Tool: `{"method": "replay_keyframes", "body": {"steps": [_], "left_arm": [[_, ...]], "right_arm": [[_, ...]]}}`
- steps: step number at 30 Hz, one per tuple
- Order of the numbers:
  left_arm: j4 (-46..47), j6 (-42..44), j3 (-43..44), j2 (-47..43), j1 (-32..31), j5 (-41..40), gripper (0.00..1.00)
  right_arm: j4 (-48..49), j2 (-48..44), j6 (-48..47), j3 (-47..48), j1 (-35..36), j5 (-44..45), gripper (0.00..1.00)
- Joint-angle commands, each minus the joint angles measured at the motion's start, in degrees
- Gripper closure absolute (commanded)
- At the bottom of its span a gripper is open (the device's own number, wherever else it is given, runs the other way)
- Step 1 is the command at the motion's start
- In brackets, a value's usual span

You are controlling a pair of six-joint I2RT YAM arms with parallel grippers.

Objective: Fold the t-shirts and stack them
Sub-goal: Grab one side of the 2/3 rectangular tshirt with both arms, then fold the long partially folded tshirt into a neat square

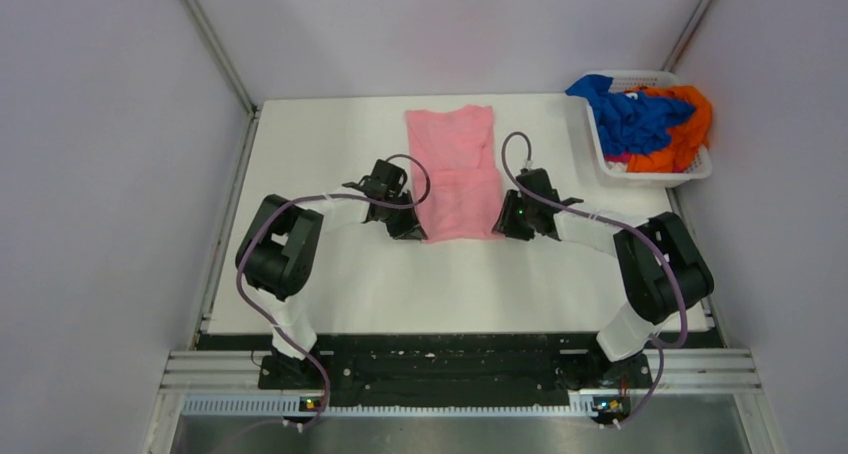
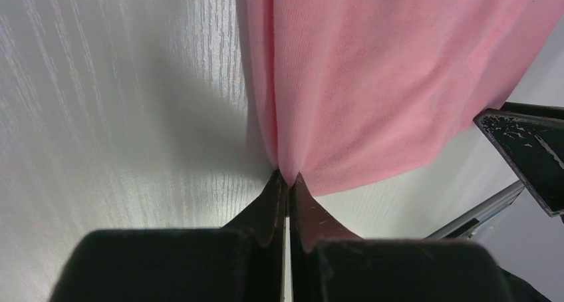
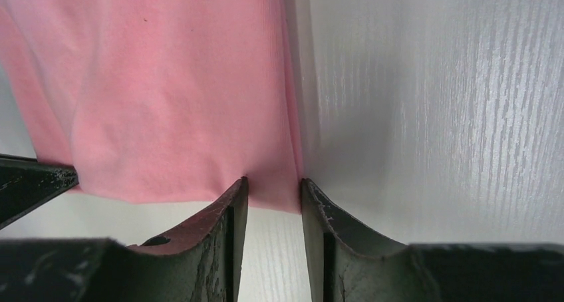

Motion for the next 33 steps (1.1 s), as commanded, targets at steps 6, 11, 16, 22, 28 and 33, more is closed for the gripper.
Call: {"method": "replay_keyframes", "body": {"steps": [6, 11, 16, 22, 28, 33], "left_arm": [[-1.68, 1.14, -5.61, -5.53, -1.21, -3.48, 1.0], [-4.68, 0.33, -12.83, -13.46, -5.27, -5.7, 1.0], [-8.7, -3.95, -21.78, -26.29, -10.41, -8.92, 1.0], [-15.47, -6.76, -21.37, -40.5, -14.27, -8.41, 1.0], [-17.86, -3.45, -13.69, -42.85, -14.09, -11.85, 1.0], [-13.31, -1.05, -6.28, -36.95, -12.18, -18.77, 1.0]], "right_arm": [[-3.78, -4.82, -2.22, -4.52, 1.31, -1.46, 1.0], [-7.05, -13.34, -2.74, -11.17, 2.01, -9.03, 1.0], [-17.01, -27.88, -3.01, -15.8, 2.97, -14.47, 1.0], [-25.21, -42.01, -0.71, -14.35, 3.59, -20.94, 1.0], [-23.45, -42.32, -0.99, -7.36, 3.59, -16.09, 1.0], [-14.91, -37.03, -0.11, -2.21, 1.02, -11.25, 1.0]]}}
